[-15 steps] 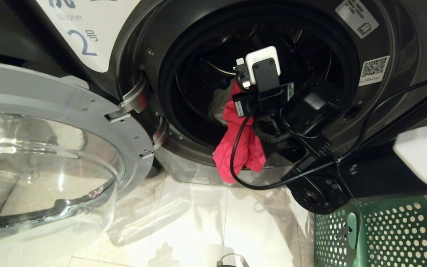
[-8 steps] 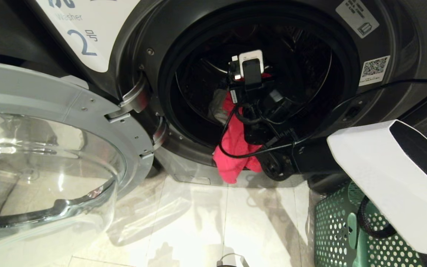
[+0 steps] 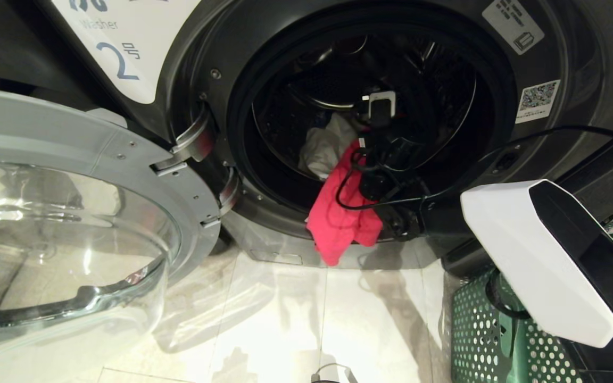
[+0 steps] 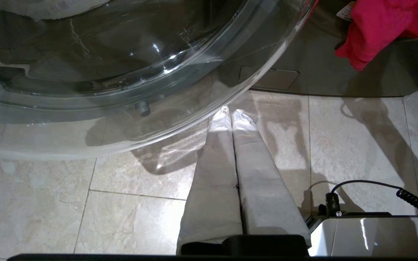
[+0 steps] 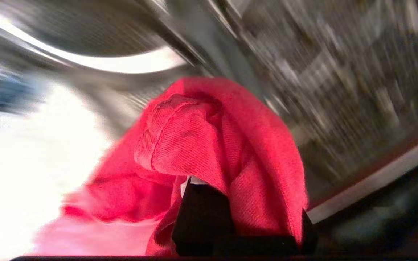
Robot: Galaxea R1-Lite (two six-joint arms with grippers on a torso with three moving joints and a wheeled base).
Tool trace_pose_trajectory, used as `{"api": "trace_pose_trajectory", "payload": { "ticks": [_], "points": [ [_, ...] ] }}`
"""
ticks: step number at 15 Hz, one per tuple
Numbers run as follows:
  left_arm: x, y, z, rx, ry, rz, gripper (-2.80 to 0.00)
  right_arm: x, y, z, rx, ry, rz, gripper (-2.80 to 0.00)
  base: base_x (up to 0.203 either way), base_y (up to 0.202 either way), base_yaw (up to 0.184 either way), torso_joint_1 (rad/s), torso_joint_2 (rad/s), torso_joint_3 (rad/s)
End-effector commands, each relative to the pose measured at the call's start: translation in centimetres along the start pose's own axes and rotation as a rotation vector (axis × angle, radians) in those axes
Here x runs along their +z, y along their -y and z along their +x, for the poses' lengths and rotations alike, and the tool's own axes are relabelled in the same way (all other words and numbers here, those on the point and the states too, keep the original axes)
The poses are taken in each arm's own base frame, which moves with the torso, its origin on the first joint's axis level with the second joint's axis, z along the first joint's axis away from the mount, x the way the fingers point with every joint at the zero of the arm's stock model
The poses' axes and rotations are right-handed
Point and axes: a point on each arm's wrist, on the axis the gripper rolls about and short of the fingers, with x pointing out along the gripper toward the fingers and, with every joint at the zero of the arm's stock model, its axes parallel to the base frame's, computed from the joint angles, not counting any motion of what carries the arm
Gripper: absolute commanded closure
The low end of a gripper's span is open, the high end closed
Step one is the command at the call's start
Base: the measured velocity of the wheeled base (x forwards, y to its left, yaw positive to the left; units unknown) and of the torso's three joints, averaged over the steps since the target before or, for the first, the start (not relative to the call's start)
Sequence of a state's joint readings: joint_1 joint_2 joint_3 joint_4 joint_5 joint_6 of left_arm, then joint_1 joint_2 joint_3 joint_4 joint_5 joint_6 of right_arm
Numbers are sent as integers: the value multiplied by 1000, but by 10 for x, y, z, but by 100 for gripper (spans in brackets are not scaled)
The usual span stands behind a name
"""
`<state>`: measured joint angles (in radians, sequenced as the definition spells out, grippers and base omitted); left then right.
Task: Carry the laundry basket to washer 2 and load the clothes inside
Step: Place the clothes into the washing machine
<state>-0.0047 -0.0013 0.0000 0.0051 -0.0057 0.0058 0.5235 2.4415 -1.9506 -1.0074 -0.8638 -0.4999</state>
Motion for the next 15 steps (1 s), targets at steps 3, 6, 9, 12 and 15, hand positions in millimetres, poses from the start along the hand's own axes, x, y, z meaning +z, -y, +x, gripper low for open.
{"api": "trace_pose_trajectory", "payload": {
  "ticks": [3, 6, 9, 12, 15],
  "points": [
    [0, 0, 0, 0, 0, 0, 0, -11, 10, 13, -71, -145, 15, 0, 0, 0, 0, 0, 0, 0],
    [0, 0, 0, 0, -1, 0, 0, -5, 16, 16, -50, -161, -2, 0, 0, 0, 0, 0, 0, 0],
    [0, 0, 0, 0, -1, 0, 0, 6, 19, 17, 37, -117, 16, -280, 0, 0, 0, 0, 0, 0],
    [0, 0, 0, 0, 1, 0, 0, 14, 18, 15, 101, -81, 41, -280, 0, 0, 0, 0, 0, 0],
    [0, 0, 0, 0, -2, 0, 0, 24, 14, 10, 202, 26, 129, -280, 0, 0, 0, 0, 0, 0]
  ]
}}
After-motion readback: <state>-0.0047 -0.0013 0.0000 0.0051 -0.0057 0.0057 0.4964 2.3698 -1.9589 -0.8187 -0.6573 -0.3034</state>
